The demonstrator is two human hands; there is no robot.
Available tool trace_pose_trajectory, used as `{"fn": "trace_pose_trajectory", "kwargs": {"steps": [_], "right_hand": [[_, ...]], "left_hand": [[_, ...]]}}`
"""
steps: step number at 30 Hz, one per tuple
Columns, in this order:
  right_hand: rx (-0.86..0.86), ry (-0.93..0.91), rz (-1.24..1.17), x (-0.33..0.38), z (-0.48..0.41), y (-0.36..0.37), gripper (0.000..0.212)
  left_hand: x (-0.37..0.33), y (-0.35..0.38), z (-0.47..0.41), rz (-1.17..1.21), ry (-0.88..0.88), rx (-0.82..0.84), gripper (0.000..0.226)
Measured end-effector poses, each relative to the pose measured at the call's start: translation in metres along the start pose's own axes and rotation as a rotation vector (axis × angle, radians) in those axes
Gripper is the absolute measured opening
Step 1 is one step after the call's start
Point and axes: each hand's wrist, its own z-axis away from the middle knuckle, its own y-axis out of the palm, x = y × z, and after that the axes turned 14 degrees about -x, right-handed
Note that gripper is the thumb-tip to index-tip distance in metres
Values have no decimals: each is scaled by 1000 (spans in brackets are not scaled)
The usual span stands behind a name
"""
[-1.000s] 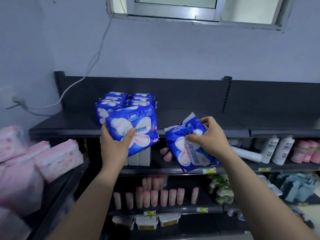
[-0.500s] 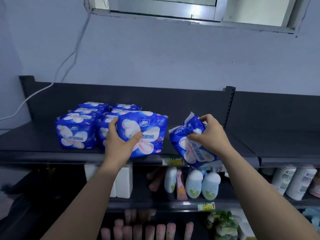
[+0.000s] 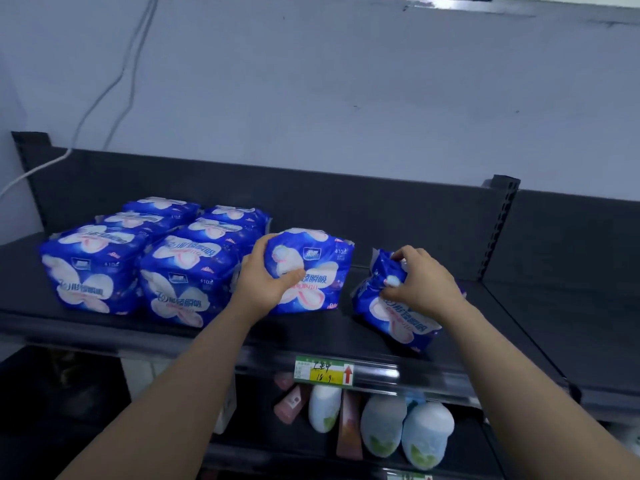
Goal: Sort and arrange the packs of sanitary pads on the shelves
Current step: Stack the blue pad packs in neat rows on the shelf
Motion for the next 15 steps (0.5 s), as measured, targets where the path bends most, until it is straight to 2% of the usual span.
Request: {"fn": "trace_pose_trajectory", "kwargs": {"steps": [6, 8, 11, 15], "right_hand": [[193, -27, -35, -14, -9, -7, 84], [217, -6, 19, -19, -10, -8, 97], [229, 30, 22, -28, -10, -5, 101], [229, 104, -104, -38, -6, -1, 98]], "left_hand": [[17, 12, -21, -128, -9, 112, 70], [11, 17, -32, -237, 56, 102, 77], [-7, 21, -42, -415, 227, 129, 90], [-22, 20, -52, -680, 343, 168, 70]]}}
